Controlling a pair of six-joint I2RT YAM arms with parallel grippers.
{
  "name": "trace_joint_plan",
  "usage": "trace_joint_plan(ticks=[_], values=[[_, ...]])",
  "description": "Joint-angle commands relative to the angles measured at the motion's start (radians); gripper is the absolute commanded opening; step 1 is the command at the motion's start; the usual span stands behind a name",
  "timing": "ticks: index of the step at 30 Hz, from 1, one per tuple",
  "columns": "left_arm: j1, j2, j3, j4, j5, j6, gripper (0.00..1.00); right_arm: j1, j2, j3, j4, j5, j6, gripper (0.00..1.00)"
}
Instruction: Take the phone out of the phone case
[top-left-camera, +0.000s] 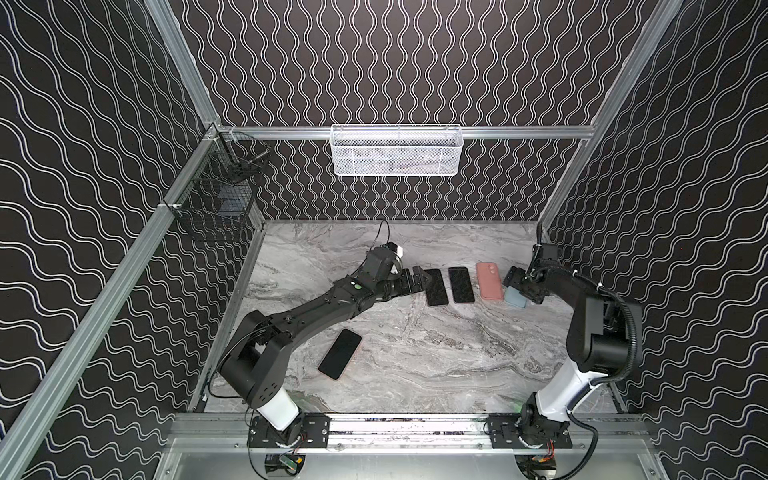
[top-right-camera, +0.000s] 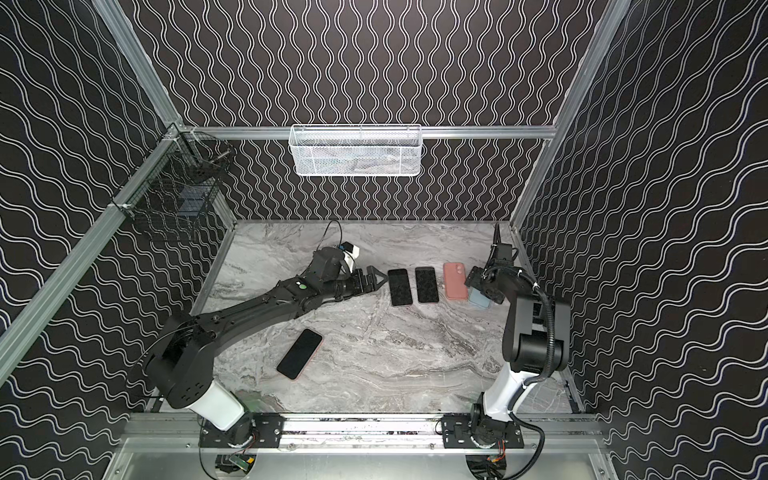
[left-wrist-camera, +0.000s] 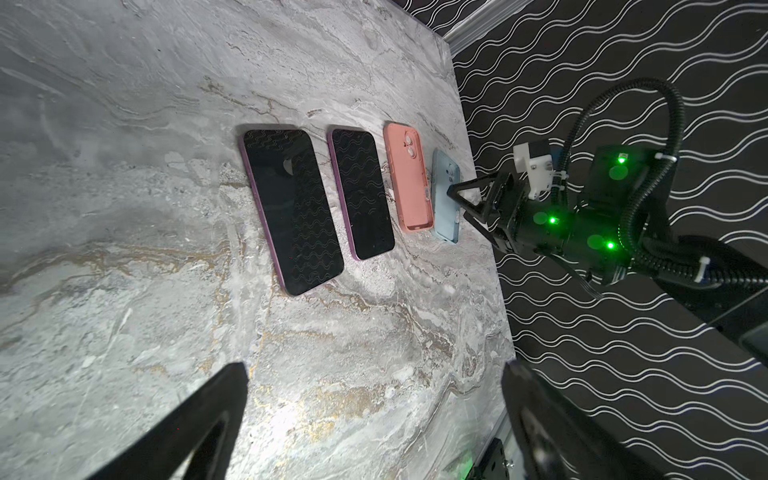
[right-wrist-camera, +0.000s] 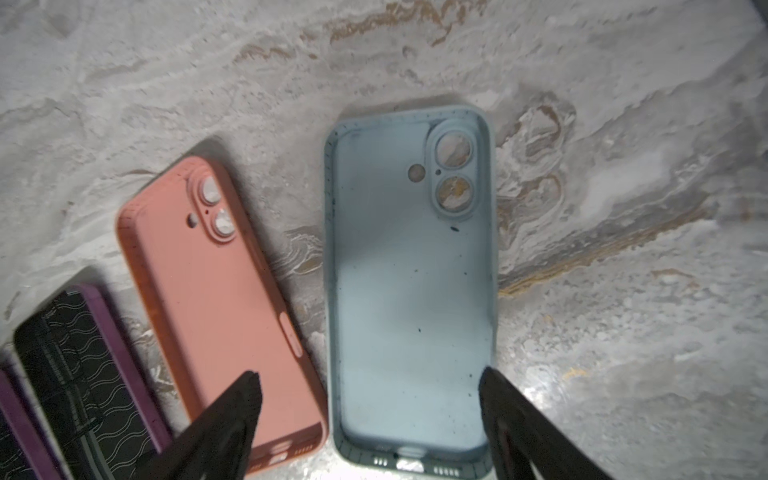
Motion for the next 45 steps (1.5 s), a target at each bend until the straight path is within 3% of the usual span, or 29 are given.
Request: trace_joint_plan(ticks=[1, 31, 39, 45], values=[[0.001, -0.017, -0.008, 0.014, -0.009, 0.023, 0.99, 0.003, 0.021, 0.014, -0.002, 0.01, -0.003, 0.85], [0.008, -0.005, -0.009, 0.044, 0.018, 0.0, 0.99, 0.005, -0.019, -0.047, 0.053, 0.14, -0.058, 0.85], [0.01, -0.048, 0.004, -0.024, -0.029, 0.033, 0.99, 0.015, -0.173, -0.061, 0.052, 0.059, -0.04, 0.86], [0.014, -0.197, -0.014, -0.201, -0.122, 0.119, 0.99, 0.05, -0.334, -0.052, 0.015, -0.043, -0.048, 0.94]])
